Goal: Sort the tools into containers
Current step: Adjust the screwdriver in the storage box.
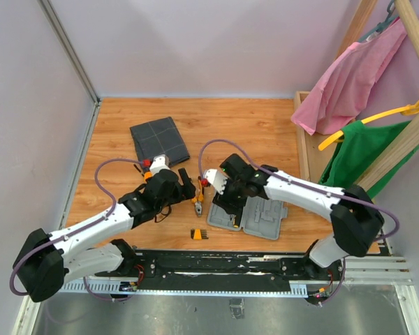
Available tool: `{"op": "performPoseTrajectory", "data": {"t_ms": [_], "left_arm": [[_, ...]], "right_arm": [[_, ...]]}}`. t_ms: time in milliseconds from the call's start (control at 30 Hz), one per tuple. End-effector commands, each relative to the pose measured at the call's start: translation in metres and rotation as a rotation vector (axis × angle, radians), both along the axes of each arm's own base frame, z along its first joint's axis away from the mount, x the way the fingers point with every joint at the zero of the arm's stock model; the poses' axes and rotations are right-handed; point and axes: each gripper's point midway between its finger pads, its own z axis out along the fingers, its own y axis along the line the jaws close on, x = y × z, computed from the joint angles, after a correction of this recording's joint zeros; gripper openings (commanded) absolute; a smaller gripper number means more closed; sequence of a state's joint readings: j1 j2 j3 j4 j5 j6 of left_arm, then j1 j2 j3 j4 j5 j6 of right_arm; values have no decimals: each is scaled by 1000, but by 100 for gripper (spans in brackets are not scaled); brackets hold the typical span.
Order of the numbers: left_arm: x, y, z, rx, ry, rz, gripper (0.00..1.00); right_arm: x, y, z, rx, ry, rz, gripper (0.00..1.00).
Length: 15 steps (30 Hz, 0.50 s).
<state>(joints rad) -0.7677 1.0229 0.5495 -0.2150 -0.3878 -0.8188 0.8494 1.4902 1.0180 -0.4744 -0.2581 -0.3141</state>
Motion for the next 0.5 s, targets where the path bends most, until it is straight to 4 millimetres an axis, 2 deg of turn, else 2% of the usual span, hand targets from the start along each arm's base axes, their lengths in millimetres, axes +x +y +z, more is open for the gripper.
{"op": "performPoseTrajectory", "data": {"t_ms": [0,200,467], "left_arm": [[-1,23,-10,20,39,61,99],[-4,40,-5,-41,9,105,99],[-2,42,1,-48,0,118,99]], "right_arm": [[-22,-13,-25,-191,56,88,56],[-13,-9,-29,-219,27,83,55],[-7,-11,-38,-245,0,88,52]]}}
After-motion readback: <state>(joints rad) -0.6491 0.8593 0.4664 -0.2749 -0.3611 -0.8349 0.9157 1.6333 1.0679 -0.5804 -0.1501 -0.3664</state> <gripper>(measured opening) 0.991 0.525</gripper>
